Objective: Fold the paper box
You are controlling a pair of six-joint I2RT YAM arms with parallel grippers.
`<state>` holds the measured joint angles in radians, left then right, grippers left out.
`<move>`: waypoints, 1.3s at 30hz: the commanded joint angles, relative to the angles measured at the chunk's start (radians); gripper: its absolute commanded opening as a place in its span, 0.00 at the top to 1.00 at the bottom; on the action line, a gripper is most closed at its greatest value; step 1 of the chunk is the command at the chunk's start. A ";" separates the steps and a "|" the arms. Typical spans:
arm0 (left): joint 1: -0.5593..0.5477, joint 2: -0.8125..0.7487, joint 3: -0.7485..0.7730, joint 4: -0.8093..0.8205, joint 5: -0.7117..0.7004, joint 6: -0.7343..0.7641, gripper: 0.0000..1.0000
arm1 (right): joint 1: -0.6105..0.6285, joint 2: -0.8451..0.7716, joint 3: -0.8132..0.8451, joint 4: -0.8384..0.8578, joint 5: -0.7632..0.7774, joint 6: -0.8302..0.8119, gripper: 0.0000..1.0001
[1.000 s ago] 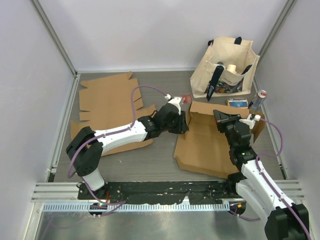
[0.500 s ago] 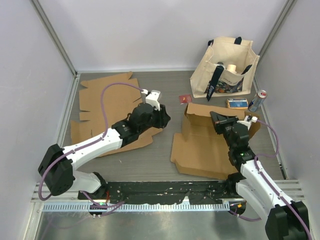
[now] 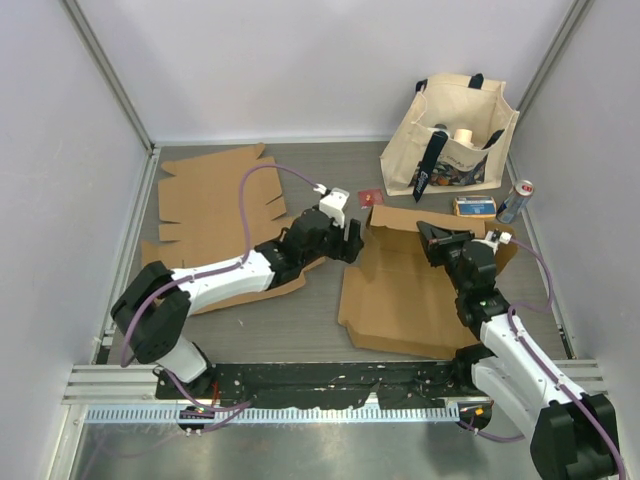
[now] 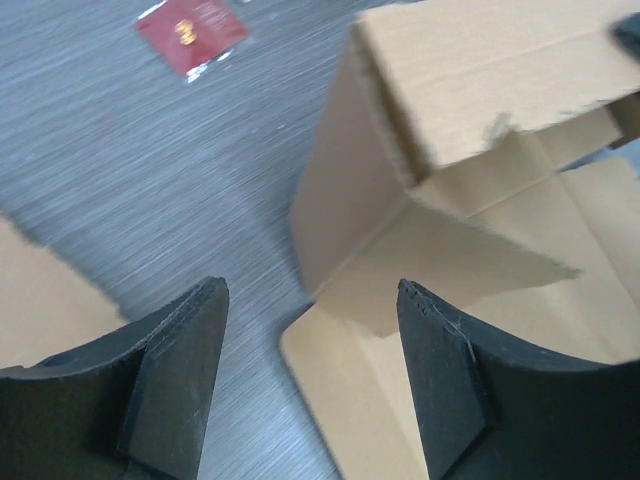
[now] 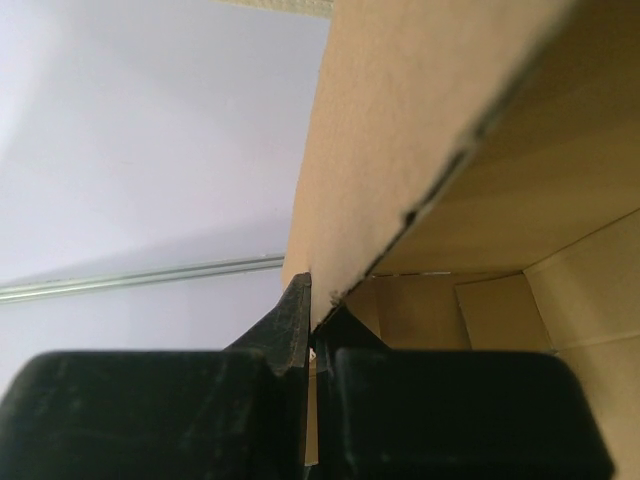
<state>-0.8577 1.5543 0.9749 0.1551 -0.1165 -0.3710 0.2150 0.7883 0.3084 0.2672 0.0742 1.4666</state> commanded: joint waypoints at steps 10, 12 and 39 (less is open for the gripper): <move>-0.041 0.144 0.096 0.265 -0.041 0.118 0.49 | 0.011 0.031 0.044 -0.152 -0.054 0.086 0.99; -0.056 0.158 0.097 0.282 -0.103 0.124 0.61 | 0.007 0.045 0.041 -0.149 -0.062 0.118 0.99; -0.159 0.360 0.136 0.373 -0.569 0.107 0.73 | 0.030 0.058 0.109 -0.187 -0.099 0.248 0.99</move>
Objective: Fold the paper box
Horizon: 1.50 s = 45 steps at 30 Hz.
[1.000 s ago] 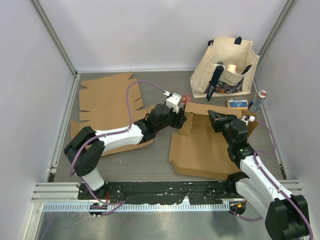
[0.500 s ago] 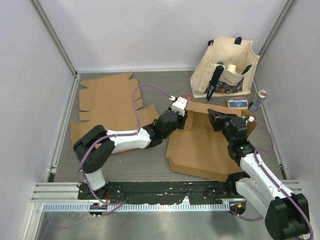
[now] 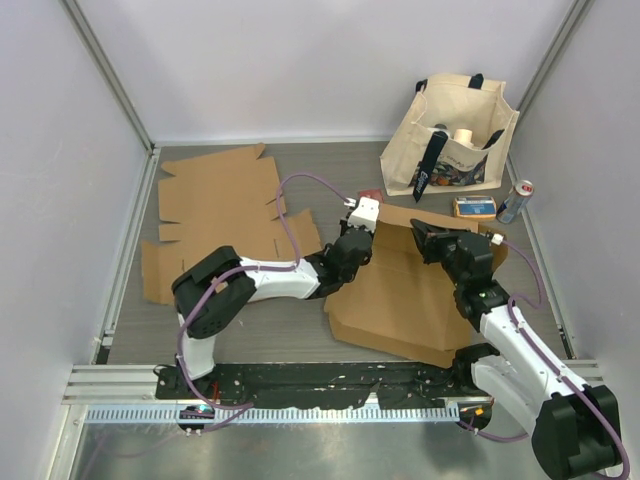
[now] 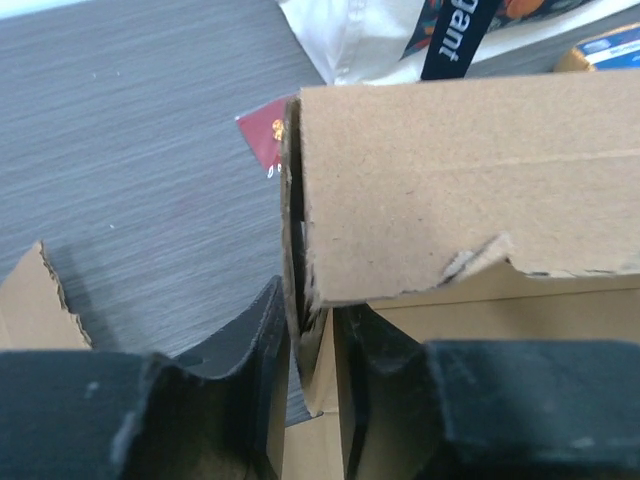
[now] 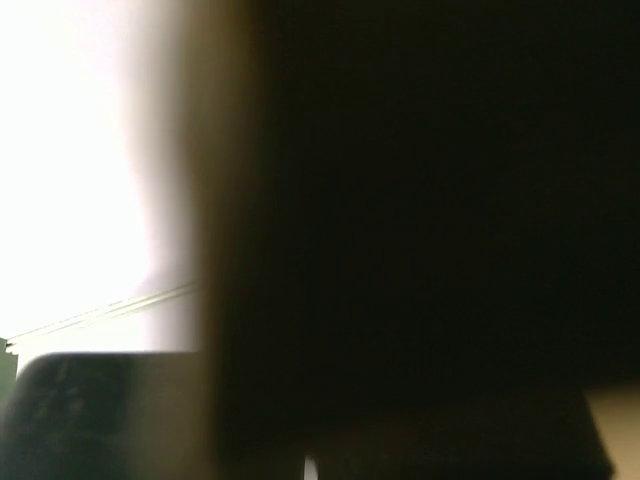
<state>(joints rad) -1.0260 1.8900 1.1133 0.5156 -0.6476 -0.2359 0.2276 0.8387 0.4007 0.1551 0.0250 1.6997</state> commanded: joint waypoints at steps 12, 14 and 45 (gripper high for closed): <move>0.006 0.219 0.276 -0.393 -0.428 -0.137 1.00 | 0.090 0.008 0.004 -0.062 -0.030 0.095 0.99; 0.006 0.268 0.352 -0.453 -0.452 -0.180 1.00 | 0.125 0.007 0.007 -0.058 0.026 0.115 0.99; 0.046 -0.333 -0.314 0.027 0.175 -0.066 0.30 | 0.125 0.071 0.072 -0.011 0.027 -0.146 0.64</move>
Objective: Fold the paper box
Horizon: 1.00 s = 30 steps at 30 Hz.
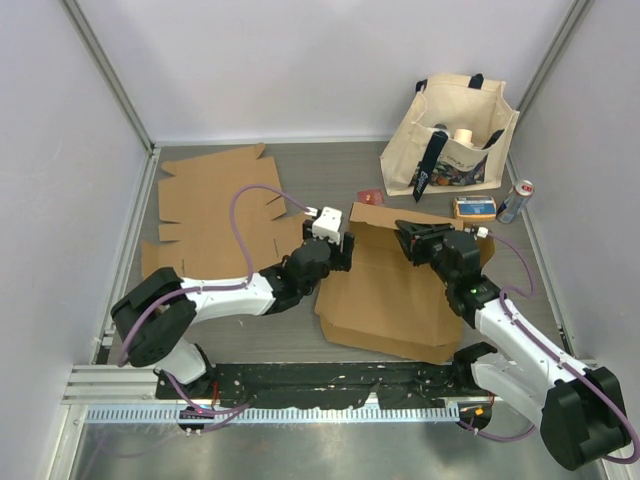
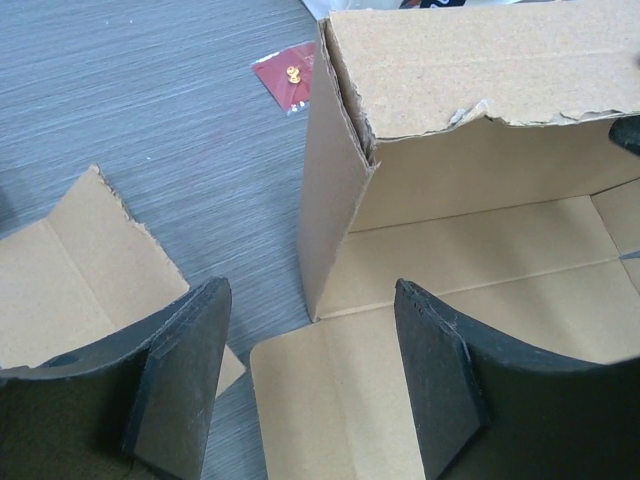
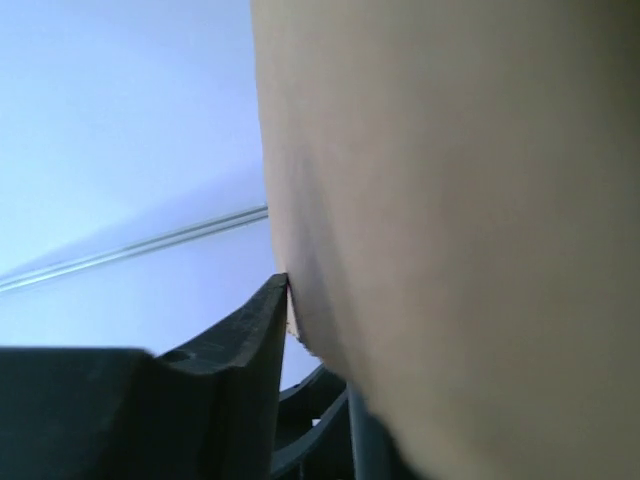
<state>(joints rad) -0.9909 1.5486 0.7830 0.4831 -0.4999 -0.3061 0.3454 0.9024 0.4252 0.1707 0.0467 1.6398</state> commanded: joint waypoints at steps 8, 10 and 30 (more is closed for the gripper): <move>0.021 0.137 0.124 0.061 -0.008 0.031 0.34 | 0.007 -0.011 0.204 -0.252 -0.013 -0.375 0.24; 0.021 0.160 0.148 0.068 -0.029 0.038 0.36 | 0.007 -0.029 0.263 -0.369 -0.010 -0.519 0.23; 0.021 0.168 0.142 -0.004 -0.305 0.110 0.93 | 0.009 0.064 0.724 -1.034 0.232 -1.146 0.22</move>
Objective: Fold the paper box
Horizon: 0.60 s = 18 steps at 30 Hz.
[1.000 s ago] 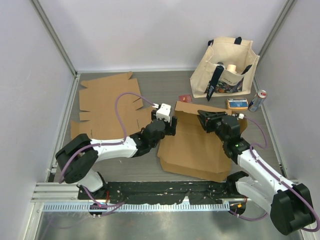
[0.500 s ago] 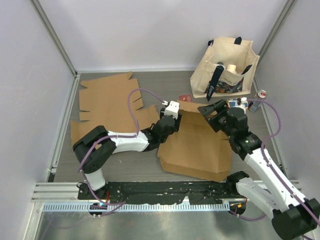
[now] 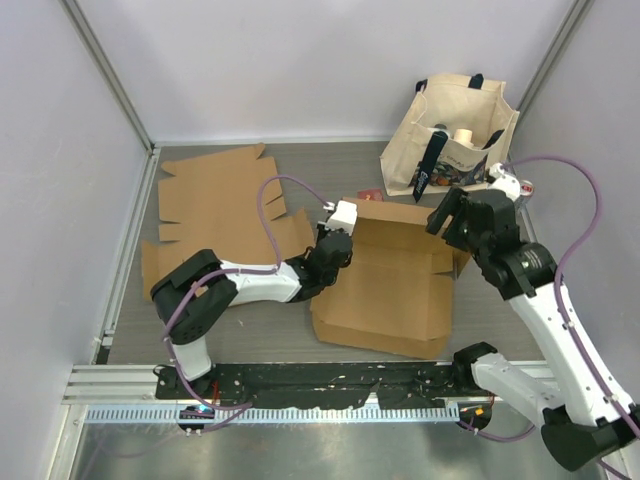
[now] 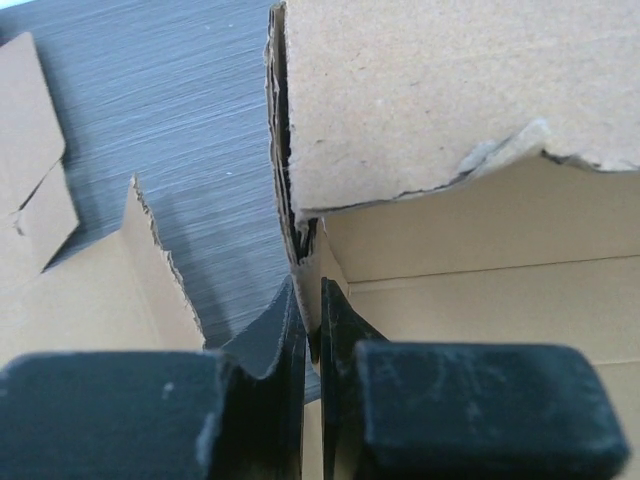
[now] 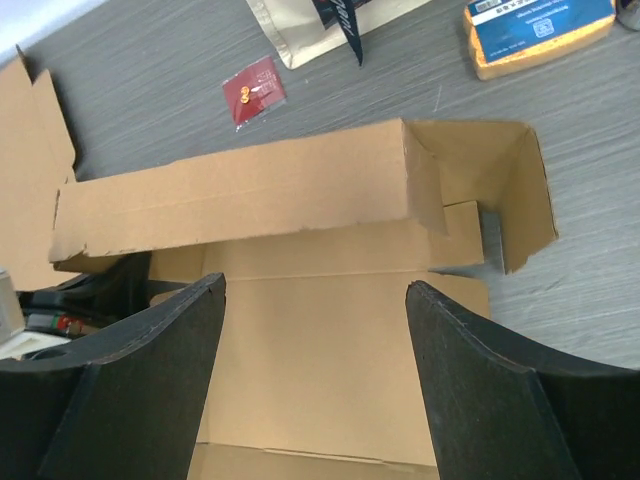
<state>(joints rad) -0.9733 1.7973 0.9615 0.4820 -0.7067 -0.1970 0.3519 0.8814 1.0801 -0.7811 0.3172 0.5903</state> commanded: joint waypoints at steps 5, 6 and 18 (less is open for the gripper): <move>0.004 -0.144 -0.101 -0.022 -0.100 -0.035 1.00 | -0.014 0.143 0.043 -0.030 -0.027 -0.112 0.24; 0.004 -0.147 -0.102 -0.032 -0.103 -0.036 1.00 | -0.024 0.166 0.044 -0.030 -0.026 -0.116 0.23; 0.004 -0.164 -0.122 -0.048 -0.071 -0.123 1.00 | -0.223 0.148 -0.118 0.226 -0.378 -0.107 0.26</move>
<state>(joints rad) -0.9730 1.6665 0.8425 0.4202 -0.7589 -0.2840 0.1967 1.0645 1.0214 -0.7021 0.1032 0.4816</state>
